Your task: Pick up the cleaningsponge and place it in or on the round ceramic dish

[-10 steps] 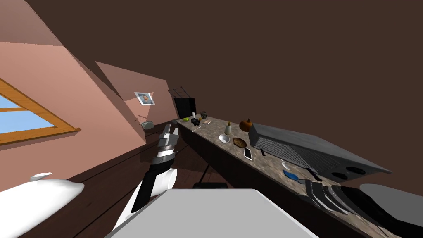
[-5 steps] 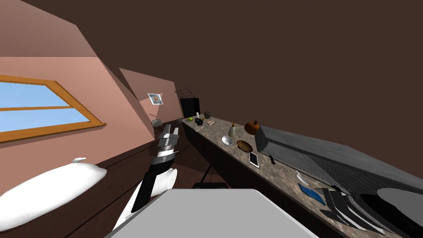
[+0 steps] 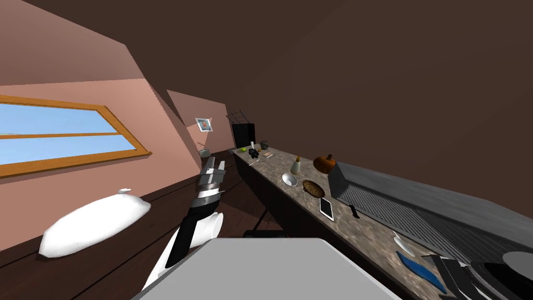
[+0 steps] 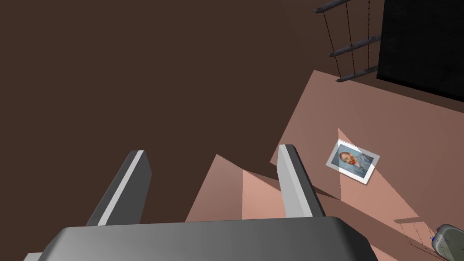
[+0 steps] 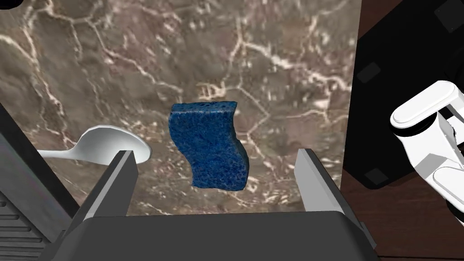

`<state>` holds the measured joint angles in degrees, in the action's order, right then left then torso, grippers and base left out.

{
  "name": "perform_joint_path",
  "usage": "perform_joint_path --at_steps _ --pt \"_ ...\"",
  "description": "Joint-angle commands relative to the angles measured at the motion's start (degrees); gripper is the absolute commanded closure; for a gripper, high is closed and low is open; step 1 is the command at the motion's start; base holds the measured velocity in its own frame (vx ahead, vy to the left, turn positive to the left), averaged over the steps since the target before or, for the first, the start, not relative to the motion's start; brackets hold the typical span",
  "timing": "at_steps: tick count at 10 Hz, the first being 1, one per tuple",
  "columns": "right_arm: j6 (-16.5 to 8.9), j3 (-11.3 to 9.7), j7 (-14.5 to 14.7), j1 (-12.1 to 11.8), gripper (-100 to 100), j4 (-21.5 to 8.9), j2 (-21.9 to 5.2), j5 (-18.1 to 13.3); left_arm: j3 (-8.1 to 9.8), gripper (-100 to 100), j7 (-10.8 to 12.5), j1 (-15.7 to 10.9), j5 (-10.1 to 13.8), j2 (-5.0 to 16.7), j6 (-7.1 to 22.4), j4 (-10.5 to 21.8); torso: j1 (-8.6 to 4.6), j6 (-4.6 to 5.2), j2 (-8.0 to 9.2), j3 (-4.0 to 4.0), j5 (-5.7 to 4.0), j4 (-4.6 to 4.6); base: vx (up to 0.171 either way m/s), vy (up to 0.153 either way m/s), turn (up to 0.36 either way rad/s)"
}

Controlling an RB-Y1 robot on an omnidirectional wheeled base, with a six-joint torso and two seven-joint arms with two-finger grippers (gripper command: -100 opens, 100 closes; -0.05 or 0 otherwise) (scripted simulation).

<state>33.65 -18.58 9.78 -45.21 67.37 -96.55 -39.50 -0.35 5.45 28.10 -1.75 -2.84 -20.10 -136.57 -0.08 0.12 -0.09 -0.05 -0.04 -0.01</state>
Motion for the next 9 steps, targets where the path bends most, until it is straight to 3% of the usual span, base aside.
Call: perform_joint_path --at_steps 1,2,3,4,5,8,9 --pt "0.22 -1.73 0.28 0.49 -100 -0.98 0.10 -0.87 0.00 0 0.00 0.00 0.00 0.00 0.00 0.00 0.00 0.00 0.00 0.00 0.00 0.00 0.038 -0.041 0.105" --pt "0.23 -2.62 0.50 0.63 -100 -1.35 0.40 -1.22 0.00 0 0.00 0.00 0.00 0.00 0.00 0.00 -0.04 0.03 -0.01 0.00 -0.01 0.00 0.029 -0.047 0.097" --pt "0.31 -2.15 0.48 0.81 -100 -1.33 0.44 -1.15 0.00 0 0.00 0.00 0.00 0.00 0.00 0.00 -0.06 0.01 0.01 0.00 -0.02 0.00 0.011 -0.024 0.025" --pt "0.36 -2.30 0.41 0.91 0 -1.39 0.45 -1.26 0.00 0 0.00 0.00 0.00 0.00 0.00 0.00 0.01 0.04 0.06 0.03 0.00 0.02 0.000 0.000 0.000" --pt "-0.26 -3.04 -0.16 1.16 -100 -2.02 1.81 -1.44 0.00 0 0.00 0.00 0.00 0.00 0.00 0.00 0.08 0.04 0.11 0.06 0.02 0.03 -0.029 -0.010 0.210" --pt "-1.69 -4.82 -1.53 1.77 -100 -3.51 4.99 -1.89 0.00 0 0.00 -0.01 0.00 0.00 0.00 0.00 0.00 0.01 0.44 0.25 -0.01 0.10 -0.082 -0.028 0.232" --pt "-1.34 -4.70 -1.26 2.16 -100 -3.47 4.61 -2.11 0.00 0 0.00 -0.01 0.00 0.00 0.00 0.00 0.01 0.04 0.46 0.27 -0.01 0.11 -0.032 -0.008 0.033"
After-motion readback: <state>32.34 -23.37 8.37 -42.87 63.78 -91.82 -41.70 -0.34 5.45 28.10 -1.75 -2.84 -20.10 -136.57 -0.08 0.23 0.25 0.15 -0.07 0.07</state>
